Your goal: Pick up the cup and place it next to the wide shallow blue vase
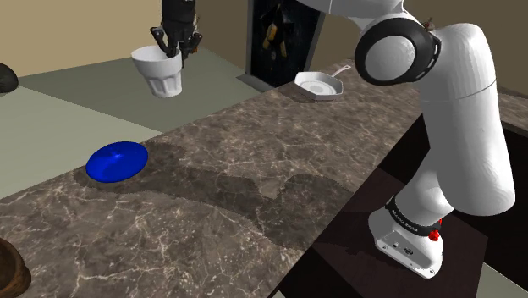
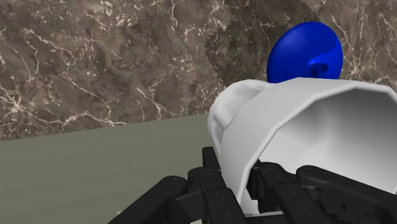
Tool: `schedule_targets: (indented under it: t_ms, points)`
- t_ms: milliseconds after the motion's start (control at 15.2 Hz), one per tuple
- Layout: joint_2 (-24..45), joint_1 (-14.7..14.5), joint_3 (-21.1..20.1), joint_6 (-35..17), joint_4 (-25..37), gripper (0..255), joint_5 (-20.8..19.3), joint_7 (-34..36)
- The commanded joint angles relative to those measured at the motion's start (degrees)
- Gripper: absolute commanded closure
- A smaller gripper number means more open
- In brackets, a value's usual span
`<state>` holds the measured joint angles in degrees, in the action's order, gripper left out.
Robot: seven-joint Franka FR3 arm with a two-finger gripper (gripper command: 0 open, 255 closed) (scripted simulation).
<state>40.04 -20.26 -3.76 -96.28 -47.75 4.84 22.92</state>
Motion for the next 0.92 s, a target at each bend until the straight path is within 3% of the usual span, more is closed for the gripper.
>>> schedule_targets:
  t_ms: [0, 330, 858]
  points:
    - [3.90, -1.00, -0.04, 1.83, 5.89, 255, -0.38, 1.08]
    - [0.78, -0.78, -0.03, -4.33, -3.43, 255, -0.14, 0.49]
    - [-0.94, -0.60, -0.05, -11.66, -12.52, 255, 0.11, -0.24]
